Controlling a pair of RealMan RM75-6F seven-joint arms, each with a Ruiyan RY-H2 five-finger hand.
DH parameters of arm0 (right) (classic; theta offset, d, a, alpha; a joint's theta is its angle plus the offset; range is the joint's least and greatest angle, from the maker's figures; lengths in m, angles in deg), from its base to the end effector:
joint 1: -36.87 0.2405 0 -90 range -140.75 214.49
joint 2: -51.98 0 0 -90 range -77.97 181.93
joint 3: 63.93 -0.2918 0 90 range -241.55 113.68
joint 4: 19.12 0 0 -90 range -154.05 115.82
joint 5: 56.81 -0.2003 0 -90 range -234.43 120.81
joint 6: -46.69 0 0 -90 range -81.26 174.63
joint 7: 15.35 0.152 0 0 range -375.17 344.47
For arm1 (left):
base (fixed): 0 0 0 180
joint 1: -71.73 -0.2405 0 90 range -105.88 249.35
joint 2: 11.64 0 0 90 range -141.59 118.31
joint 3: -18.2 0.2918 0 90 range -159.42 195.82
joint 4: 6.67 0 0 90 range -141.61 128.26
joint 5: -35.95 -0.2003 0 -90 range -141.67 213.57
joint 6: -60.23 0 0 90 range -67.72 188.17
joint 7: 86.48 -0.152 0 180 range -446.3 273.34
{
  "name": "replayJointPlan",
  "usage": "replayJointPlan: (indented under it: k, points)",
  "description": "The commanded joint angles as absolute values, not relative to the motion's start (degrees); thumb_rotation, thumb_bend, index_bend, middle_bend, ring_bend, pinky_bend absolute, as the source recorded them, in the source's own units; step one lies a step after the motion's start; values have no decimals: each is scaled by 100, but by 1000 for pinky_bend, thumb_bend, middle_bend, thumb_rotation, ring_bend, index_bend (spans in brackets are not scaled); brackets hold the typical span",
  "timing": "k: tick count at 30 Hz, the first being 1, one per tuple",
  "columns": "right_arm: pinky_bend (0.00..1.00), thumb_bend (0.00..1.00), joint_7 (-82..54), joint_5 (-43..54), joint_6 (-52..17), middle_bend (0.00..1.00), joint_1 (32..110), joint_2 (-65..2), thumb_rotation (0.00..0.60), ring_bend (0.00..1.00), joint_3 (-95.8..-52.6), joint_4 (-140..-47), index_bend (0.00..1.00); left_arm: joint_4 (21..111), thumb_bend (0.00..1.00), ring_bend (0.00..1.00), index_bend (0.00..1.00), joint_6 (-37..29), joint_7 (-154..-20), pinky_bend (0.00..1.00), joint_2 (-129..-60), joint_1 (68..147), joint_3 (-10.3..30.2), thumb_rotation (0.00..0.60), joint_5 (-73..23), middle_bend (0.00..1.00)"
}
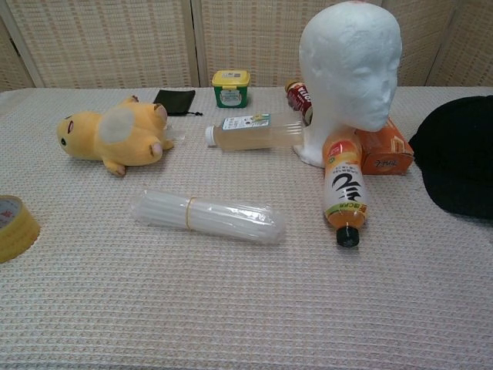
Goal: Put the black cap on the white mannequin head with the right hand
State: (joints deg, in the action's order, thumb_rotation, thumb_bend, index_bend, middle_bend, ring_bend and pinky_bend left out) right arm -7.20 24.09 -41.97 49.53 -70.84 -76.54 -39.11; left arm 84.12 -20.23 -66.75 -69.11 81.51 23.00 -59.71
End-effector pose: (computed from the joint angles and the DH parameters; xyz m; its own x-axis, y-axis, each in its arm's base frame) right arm -0.3617 -0.2419 -0.0370 0.4554 0.2078 0.8657 -0.8892 0.1547 0.4307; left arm -0.3311 0.1888 0.1880 0.2476 0.2264 0.9420 0.9619 -0.1740 -0.2109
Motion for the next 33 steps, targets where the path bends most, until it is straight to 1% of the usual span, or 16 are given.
replayJointPlan:
  k: [1,5,10,20,26,33]
  points:
    - [0,194,-695,2312,-4063,0,5095,-7263,600,0,-7734,-3683,481,8382,185,0,71,-1984,-6610,149,-6901,8176,2294,600,-5944,0]
    - [0,232,-738,2273,-3972,0,5175,-7408,600,0,-7740,-3424,481,8351,185,0,74,-1936,-6564,149,-6910,8199,2276,600,-5890,0]
    - [0,247,-726,2180,-3832,0,5279,-7512,600,0,-7797,-3203,481,8326,184,0,75,-1863,-6605,149,-6939,8228,2278,600,-5863,0]
    - [0,251,-689,2025,-3636,0,5450,-7566,600,0,-7901,-2996,461,8322,187,0,75,-1670,-6741,149,-6967,8293,2322,600,-5843,0]
    - [0,254,-731,1987,-3480,0,5533,-7587,600,0,-7902,-2896,451,8334,184,0,76,-1651,-6790,149,-6991,8292,2282,600,-5737,0]
    - [0,278,-743,1890,-3312,0,5658,-7602,600,0,-7968,-2802,449,8321,185,0,75,-1606,-6880,149,-7029,8302,2256,600,-5660,0]
